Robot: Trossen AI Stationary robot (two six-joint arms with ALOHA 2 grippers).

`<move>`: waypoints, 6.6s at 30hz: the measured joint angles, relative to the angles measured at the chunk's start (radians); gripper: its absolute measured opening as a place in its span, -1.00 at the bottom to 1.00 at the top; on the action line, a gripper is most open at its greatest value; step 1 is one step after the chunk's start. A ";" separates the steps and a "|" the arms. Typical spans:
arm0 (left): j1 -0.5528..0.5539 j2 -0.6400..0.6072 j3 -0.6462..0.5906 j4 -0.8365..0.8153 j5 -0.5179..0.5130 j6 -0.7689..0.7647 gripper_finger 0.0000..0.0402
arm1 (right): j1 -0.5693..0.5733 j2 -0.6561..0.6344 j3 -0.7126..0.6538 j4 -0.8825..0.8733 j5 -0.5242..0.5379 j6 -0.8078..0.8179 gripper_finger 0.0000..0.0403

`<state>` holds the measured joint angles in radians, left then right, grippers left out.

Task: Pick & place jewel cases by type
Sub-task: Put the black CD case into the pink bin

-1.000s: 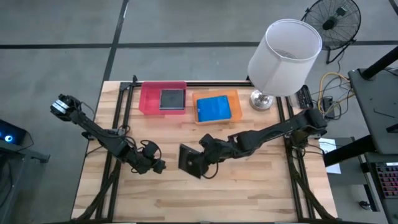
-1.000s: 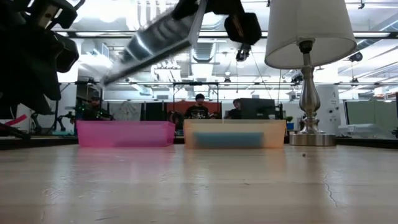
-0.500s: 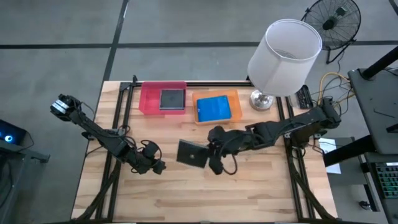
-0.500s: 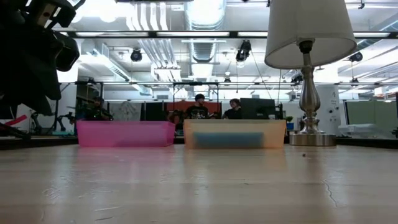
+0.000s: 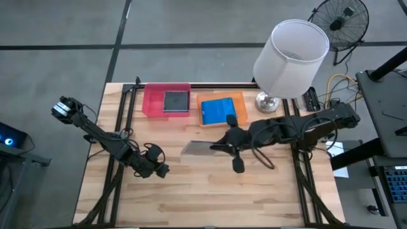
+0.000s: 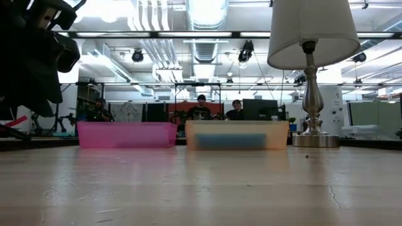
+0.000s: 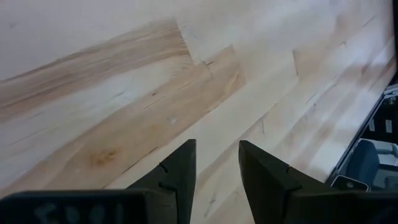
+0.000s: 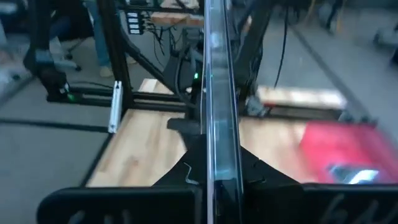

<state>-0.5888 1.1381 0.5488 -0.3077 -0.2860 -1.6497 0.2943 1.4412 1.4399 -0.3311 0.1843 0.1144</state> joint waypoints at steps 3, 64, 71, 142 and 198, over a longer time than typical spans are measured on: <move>0.000 0.000 -0.002 0.000 -0.004 0.000 -0.48 | 0.000 -0.019 0.000 0.007 -0.001 -0.165 -0.94; 0.056 0.000 -0.013 0.007 -0.311 -0.090 -0.48 | 0.271 -0.152 0.177 0.074 0.115 -1.322 -0.94; 0.058 0.000 -0.013 0.006 -0.311 -0.084 -0.48 | 0.271 -0.151 0.177 0.073 0.134 -1.323 -0.94; 0.341 0.019 0.299 0.921 0.370 0.178 0.04 | 0.267 0.055 0.171 0.003 0.017 -1.457 -0.94; 0.399 0.338 0.673 0.830 0.652 0.216 -0.22 | 0.240 -0.039 0.172 -0.111 0.054 -1.502 -0.94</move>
<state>-0.1901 1.4761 1.2217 0.5224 0.3660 -1.4334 0.5339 1.4023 1.6119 -0.4423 0.2382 -1.3876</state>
